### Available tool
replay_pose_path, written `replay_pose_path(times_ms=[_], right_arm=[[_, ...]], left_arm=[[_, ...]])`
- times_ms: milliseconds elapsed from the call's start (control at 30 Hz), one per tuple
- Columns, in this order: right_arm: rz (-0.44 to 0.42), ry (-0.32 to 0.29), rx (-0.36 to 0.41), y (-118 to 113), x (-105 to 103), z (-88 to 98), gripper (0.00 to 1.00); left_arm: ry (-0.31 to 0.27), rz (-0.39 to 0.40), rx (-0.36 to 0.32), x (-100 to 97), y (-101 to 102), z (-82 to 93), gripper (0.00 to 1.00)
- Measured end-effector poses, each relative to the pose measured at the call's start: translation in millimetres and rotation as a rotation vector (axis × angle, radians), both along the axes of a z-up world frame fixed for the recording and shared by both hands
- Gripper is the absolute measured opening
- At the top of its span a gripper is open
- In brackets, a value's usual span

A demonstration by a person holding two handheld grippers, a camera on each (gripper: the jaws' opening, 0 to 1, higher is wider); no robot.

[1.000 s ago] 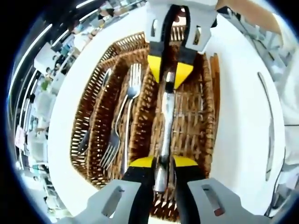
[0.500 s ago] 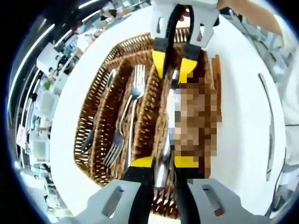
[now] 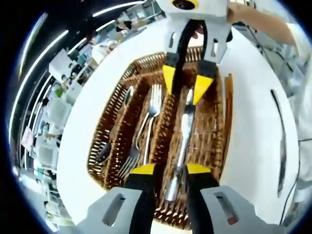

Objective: Arrange the knives, forks, and spoons in their matching storage slots by inserting each utensil handle-first until every utensil is classified and aligned in the correct compartment

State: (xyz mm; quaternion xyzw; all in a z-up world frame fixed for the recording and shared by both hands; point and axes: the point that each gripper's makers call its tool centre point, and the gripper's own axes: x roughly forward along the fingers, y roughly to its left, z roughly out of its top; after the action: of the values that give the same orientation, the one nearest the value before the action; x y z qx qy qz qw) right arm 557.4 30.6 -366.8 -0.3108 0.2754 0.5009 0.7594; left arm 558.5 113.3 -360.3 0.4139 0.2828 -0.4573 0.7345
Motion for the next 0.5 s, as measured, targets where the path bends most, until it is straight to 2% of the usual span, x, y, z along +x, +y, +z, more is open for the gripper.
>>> replay_pose_path(times_ms=[67, 200, 300, 367, 500], right_arm=[[-0.001, -0.004, 0.006, -1, -3, 1.1, 0.28], [0.002, -0.002, 0.007, 0, -8, -0.7, 0.29], [0.000, 0.002, 0.016, 1, -10, 0.5, 0.31], [-0.015, 0.004, 0.045, 3, -10, 3.7, 0.36], [-0.011, -0.004, 0.054, 3, -10, 7.5, 0.39]], left_arm=[[-0.035, 0.005, -0.056, 3.2, -5, 5.9, 0.20], [-0.031, 0.002, -0.110, -1.9, -7, 7.1, 0.28], [-0.008, 0.036, -0.120, -12.0, -6, 4.7, 0.35], [-0.020, 0.066, -0.125, -9.9, -4, 5.8, 0.44], [-0.037, 0.109, -0.137, -12.6, 1, 8.6, 0.52]])
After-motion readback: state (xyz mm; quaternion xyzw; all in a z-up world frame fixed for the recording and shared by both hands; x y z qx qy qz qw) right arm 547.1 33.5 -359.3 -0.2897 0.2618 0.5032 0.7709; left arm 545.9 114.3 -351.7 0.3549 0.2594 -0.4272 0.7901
